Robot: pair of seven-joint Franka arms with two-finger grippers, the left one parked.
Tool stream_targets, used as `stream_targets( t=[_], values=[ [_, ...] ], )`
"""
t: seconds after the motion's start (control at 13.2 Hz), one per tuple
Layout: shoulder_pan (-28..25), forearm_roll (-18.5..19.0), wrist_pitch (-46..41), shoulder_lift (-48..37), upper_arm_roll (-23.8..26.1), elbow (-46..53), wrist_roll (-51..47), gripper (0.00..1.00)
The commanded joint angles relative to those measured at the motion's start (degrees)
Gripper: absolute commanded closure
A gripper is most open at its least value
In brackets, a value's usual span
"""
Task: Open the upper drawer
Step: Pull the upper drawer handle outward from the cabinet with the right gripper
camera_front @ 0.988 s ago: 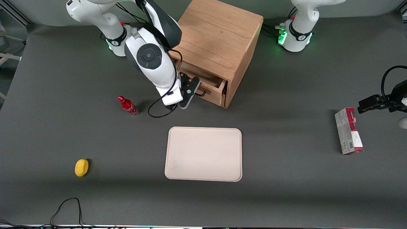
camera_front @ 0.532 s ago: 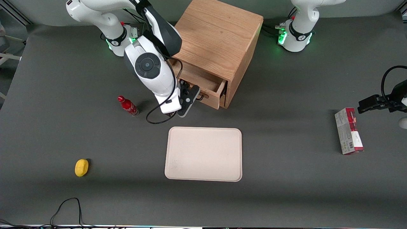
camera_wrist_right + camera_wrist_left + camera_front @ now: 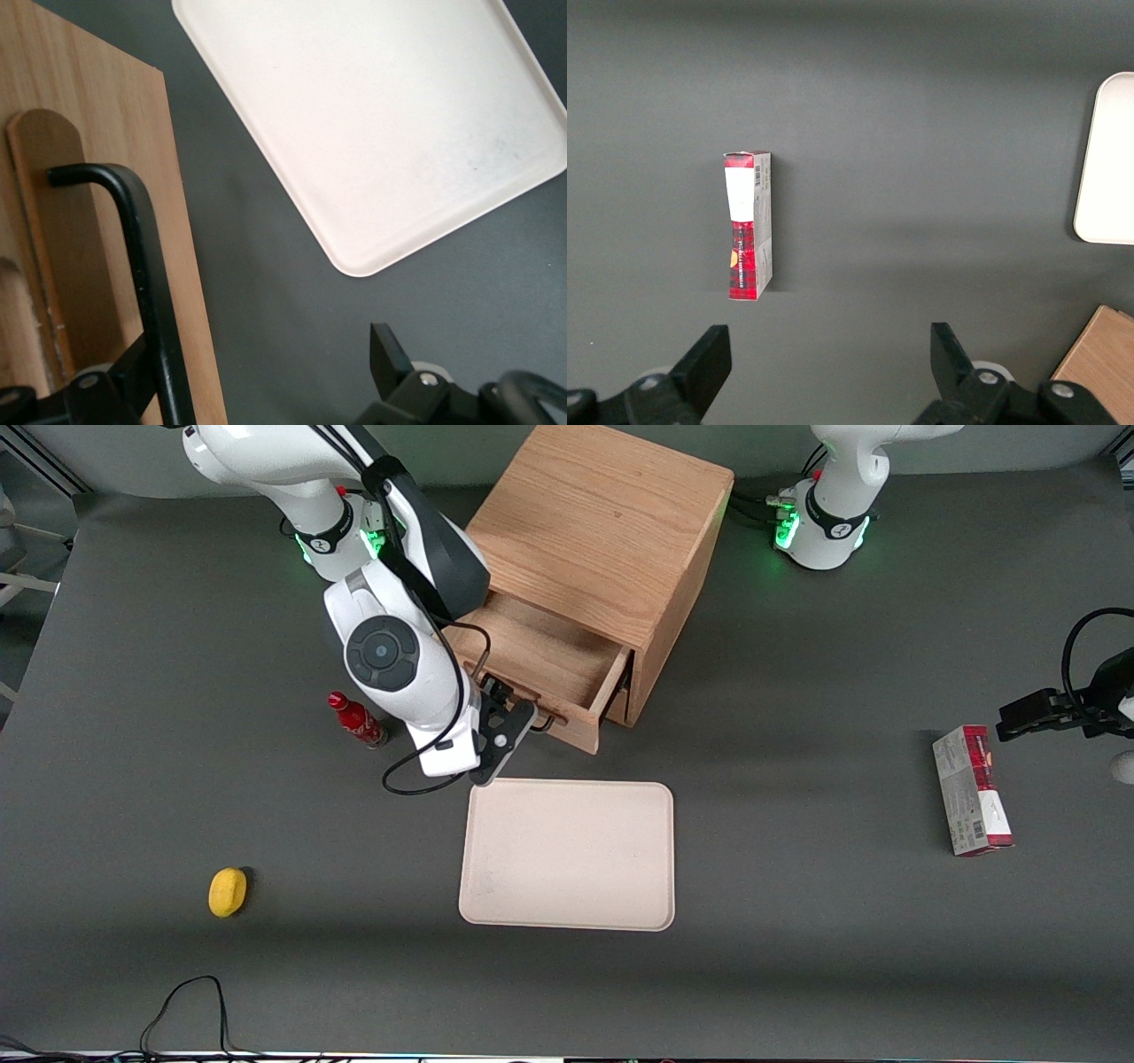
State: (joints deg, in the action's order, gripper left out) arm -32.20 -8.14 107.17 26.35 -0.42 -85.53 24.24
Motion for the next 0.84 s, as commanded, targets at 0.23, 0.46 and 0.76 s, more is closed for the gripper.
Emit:
stream_targets(
  t=[0.23,0.46,0.76],
  values=[
    [3.11,-0.47,-2.66,5.11,0.07,7.74,-0.07,0.0],
    [4.42,-0.38,-2.93,5.9,0.07,9.33,-0.07,0.0],
    [6.45,-0.21,-2.93,6.96,-0.02,10.56,-0.16,0.0]
  ],
)
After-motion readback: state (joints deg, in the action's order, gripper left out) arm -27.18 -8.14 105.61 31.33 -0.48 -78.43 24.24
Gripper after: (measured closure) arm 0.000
